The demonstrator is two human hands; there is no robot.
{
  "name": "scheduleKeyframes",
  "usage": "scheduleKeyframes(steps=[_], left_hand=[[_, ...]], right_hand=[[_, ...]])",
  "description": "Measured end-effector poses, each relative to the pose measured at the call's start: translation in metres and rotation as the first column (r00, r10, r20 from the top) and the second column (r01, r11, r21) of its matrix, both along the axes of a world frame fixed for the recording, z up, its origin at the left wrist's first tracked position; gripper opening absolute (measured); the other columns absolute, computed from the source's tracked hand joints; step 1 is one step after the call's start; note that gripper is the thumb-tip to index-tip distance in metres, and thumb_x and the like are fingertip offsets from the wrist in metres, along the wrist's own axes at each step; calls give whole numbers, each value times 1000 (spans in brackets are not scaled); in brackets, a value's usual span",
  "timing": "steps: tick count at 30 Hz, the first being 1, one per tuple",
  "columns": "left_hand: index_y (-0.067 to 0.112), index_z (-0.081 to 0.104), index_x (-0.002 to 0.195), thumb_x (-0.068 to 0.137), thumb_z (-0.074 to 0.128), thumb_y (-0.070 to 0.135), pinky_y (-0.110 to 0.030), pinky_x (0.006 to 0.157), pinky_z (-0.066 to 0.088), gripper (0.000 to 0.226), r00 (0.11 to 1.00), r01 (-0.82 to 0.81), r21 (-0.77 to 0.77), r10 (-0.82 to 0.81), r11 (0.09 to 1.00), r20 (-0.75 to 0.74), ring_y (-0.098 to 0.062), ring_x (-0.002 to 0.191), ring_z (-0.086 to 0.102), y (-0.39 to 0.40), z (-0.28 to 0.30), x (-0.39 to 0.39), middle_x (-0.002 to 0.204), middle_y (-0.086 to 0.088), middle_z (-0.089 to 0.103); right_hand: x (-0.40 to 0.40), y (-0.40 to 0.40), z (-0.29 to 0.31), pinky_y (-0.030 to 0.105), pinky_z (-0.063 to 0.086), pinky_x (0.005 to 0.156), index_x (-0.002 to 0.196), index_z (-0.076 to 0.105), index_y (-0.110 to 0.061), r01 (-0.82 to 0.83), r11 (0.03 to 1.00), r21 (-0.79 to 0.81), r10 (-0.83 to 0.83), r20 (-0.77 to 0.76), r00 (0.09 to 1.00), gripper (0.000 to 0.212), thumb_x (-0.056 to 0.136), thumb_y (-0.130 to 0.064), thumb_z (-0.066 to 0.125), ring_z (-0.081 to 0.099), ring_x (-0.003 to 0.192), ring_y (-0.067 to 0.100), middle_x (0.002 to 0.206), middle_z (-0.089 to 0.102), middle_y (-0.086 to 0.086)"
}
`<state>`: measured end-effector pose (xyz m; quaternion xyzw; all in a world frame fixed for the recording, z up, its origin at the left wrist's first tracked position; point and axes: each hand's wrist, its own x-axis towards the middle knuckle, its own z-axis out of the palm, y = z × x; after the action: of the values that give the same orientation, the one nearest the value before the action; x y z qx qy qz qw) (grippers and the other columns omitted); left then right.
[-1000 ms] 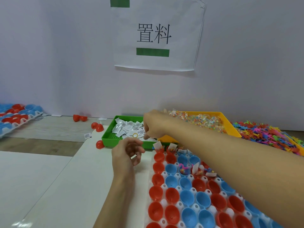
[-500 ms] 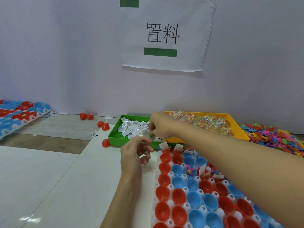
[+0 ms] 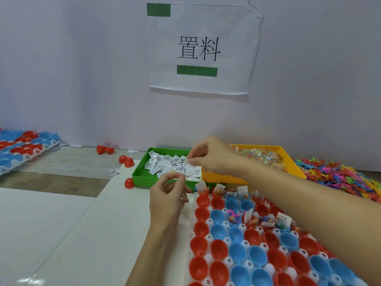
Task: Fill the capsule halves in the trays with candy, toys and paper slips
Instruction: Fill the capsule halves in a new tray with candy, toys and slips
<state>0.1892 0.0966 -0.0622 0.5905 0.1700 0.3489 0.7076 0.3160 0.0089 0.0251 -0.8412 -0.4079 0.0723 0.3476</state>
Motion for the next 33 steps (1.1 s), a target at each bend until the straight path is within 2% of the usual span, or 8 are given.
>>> scheduleKeyframes(steps=[1,4,10,14,20,25,29,33], left_hand=[[18,69,88,90,70,21,-21,44,41,4,1000,-25,29,26,999,-14,-12,48,53,-1,1,0,62,-6,67],[22,70,91,82,76,32,-17,46,43,15,999,-47,93,48,995,-6,-9,49,54,-2,1,-1,70,-3,70],[16,75,74,85,74,15,-13,43,37,11,999,3,151,-8,988,32,-6,46,51,-4,1,-1,56,3,61],[23,76,74,84,75,13,-15,43,38,14,999,40,181,-44,983,19,-7,47,53,-4,0,-1,59,-1,66],[27,78,77,82,76,11,-10,51,44,16,994,104,230,-105,968,-4,-1,60,62,-7,-1,-3,71,-1,73],[25,77,81,85,71,20,-20,47,41,9,995,97,148,-99,984,4,-13,61,59,-4,1,-4,73,-9,73],[18,77,78,94,59,4,-22,45,36,27,995,95,108,-96,990,5,-18,60,55,-2,-2,-3,72,-13,71],[19,77,78,95,56,5,-20,45,38,30,994,111,123,-112,986,-1,-16,59,56,-3,-1,-4,72,-12,71]], right_hand=[[-4,-3,1,5,48,61,98,77,-19,-8,999,42,10,-43,999,10,89,-23,75,70,84,3,92,76,-4],[-17,-11,1,3,47,59,90,74,-26,-32,993,115,44,-100,994,3,89,-23,75,69,77,-3,85,77,-8],[-28,-25,-3,22,58,78,90,73,-25,-60,991,116,74,-122,990,4,90,-21,72,73,82,9,86,77,-2],[-29,-33,-3,24,58,82,94,73,-21,-71,992,104,77,-62,995,4,90,-21,72,71,85,4,89,75,-6],[-33,-46,0,25,59,76,88,77,-20,-103,993,50,100,61,993,4,89,-19,73,69,77,3,81,74,-8],[-29,-79,-3,21,57,70,77,78,-19,-70,997,19,69,52,996,9,85,-17,75,68,71,4,74,73,-7],[-28,-103,-7,12,48,61,72,77,-26,-65,990,-127,76,85,994,13,84,-21,75,65,69,-3,69,72,-16],[-31,-110,-11,9,46,59,76,78,-25,-80,983,-168,98,105,990,10,85,-24,74,64,70,-4,69,70,-17]])
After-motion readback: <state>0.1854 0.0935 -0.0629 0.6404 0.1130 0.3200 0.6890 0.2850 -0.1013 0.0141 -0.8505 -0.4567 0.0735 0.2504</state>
